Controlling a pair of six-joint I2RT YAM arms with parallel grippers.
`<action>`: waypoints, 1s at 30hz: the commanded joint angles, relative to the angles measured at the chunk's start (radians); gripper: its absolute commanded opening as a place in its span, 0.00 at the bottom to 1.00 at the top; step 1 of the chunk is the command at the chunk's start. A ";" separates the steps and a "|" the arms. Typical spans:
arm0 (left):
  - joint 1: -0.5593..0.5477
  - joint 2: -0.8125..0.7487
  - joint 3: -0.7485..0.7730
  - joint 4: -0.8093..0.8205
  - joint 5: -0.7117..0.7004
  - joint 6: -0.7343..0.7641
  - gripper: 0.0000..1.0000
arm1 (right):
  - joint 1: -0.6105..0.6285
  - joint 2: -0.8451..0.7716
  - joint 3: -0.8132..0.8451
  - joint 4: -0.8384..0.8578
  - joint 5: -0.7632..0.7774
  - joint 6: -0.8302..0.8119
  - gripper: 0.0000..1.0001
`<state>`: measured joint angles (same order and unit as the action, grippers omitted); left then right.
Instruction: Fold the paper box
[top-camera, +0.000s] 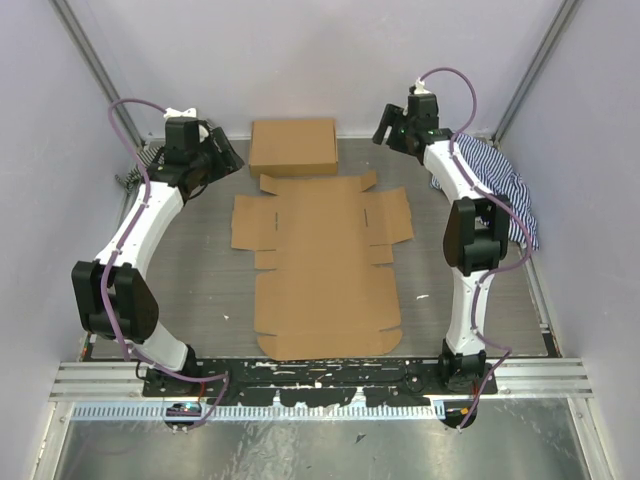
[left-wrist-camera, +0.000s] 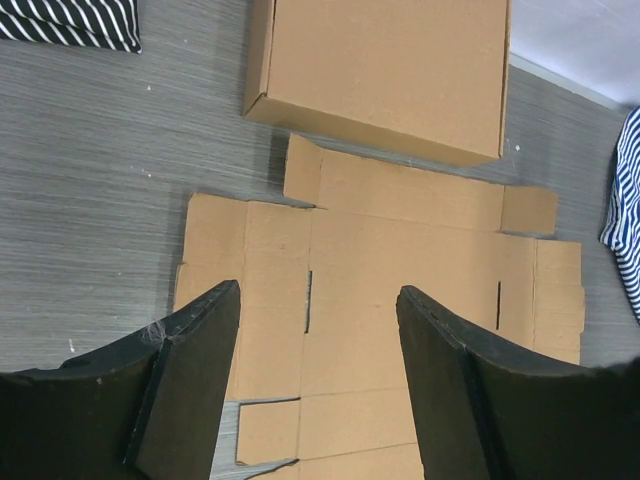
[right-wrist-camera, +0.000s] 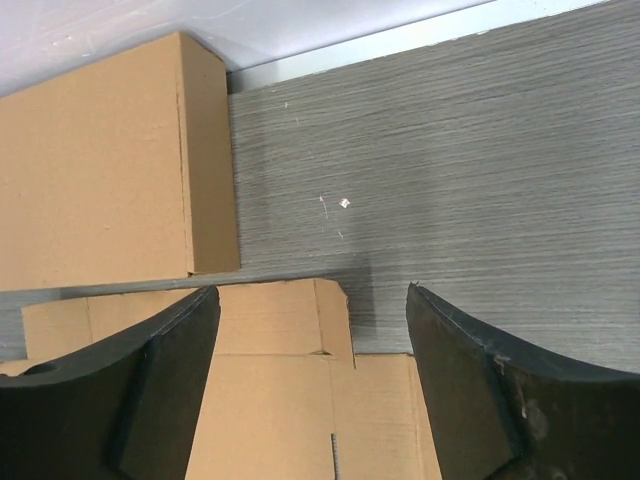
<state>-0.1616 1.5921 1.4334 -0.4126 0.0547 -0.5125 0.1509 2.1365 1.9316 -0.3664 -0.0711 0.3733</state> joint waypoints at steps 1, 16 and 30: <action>-0.003 -0.018 -0.014 0.015 0.011 0.009 0.70 | 0.001 0.007 0.057 0.052 -0.035 -0.006 0.81; -0.003 0.004 -0.015 0.012 0.025 -0.003 0.70 | -0.001 0.076 0.093 -0.005 -0.015 -0.010 0.74; -0.028 0.069 -0.020 -0.006 -0.060 0.040 0.69 | 0.017 0.106 0.077 -0.089 -0.028 0.015 0.64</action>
<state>-0.1837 1.6367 1.4322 -0.4114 0.0376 -0.5041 0.1528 2.2498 1.9759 -0.4355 -0.0925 0.3744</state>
